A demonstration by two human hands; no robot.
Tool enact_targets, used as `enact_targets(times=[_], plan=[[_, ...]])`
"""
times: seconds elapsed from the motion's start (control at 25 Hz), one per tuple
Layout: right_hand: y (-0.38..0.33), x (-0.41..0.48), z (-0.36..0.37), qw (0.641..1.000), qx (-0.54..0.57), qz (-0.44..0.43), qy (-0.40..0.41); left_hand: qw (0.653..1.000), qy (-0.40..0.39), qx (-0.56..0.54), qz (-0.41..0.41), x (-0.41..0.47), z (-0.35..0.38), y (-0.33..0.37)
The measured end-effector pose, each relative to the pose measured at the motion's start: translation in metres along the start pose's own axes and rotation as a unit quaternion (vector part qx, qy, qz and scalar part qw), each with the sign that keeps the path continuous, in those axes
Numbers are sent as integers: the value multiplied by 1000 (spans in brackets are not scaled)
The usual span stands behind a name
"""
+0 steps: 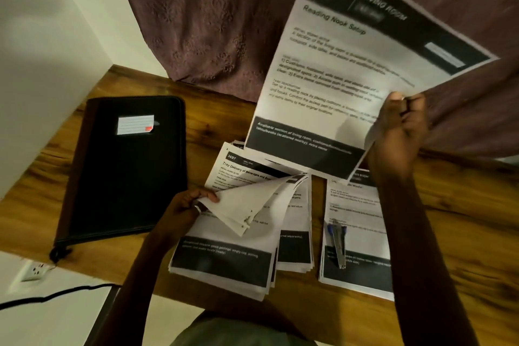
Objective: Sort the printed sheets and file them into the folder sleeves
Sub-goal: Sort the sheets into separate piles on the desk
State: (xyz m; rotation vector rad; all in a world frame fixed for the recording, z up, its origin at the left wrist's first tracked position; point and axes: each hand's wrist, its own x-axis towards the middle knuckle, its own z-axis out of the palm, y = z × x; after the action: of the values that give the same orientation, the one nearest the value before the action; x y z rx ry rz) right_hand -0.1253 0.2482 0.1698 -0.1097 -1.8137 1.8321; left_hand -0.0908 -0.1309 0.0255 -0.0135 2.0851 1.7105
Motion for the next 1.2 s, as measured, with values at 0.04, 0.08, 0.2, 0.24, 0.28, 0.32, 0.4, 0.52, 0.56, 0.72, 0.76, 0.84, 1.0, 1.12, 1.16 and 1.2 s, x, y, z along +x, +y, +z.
enact_targets(times=[0.04, 0.08, 0.2, 0.24, 0.28, 0.32, 0.4, 0.52, 0.56, 0.72, 0.76, 0.84, 1.0, 1.12, 1.16, 1.2], plan=[[-3, -1, 21, 999, -16, 19, 26, 1000, -4, 3, 3, 0, 0, 2], [-6, -4, 34, 999, -39, 35, 7, 1000, -7, 7, 5, -1, 0, 4], [13, -3, 53, 995, -49, 79, -41, 1000, -15, 6, 7, -1, 0, 6], [18, -1, 57, 992, -69, 83, -58, 1000, -16, 6, 6, -1, 0, 6], [21, -4, 64, 988, -100, 89, -71, 1000, -17, 5, 6, -1, 1, 7], [28, -6, 70, 985, -124, 92, -80, 1000, -13, 9, 4, -2, 1, 6], [35, -5, 73, 982, -127, 101, -93, 1000, -2, 5, 1, -2, 1, 7], [38, 2, 73, 980, -135, 105, -101, 1000, 2, -16, 0, -3, -2, 6], [37, 5, 72, 981, -128, 107, -97, 1000, 1, -16, 2, -4, -3, 7], [43, 14, 60, 990, -81, 92, -75, 1000, 6, -27, -13, -9, -4, 12], [45, 15, 58, 990, -77, 93, -72, 999, 1, -32, -20, -10, -4, 13], [48, 17, 55, 990, -74, 98, -69, 998, -12, -47, -29, -9, -4, 13], [45, 26, 57, 992, -24, 98, -72, 995, -21, -79, -52, -5, -4, 13], [41, 34, 62, 991, -4, 100, -93, 991, -27, -113, -67, -2, -8, 8], [42, 35, 65, 988, -8, 109, -111, 988, -29, -135, -66, -1, -9, 5], [45, 34, 67, 983, -19, 122, -134, 985, -35, -155, -62, -1, -10, 3]])
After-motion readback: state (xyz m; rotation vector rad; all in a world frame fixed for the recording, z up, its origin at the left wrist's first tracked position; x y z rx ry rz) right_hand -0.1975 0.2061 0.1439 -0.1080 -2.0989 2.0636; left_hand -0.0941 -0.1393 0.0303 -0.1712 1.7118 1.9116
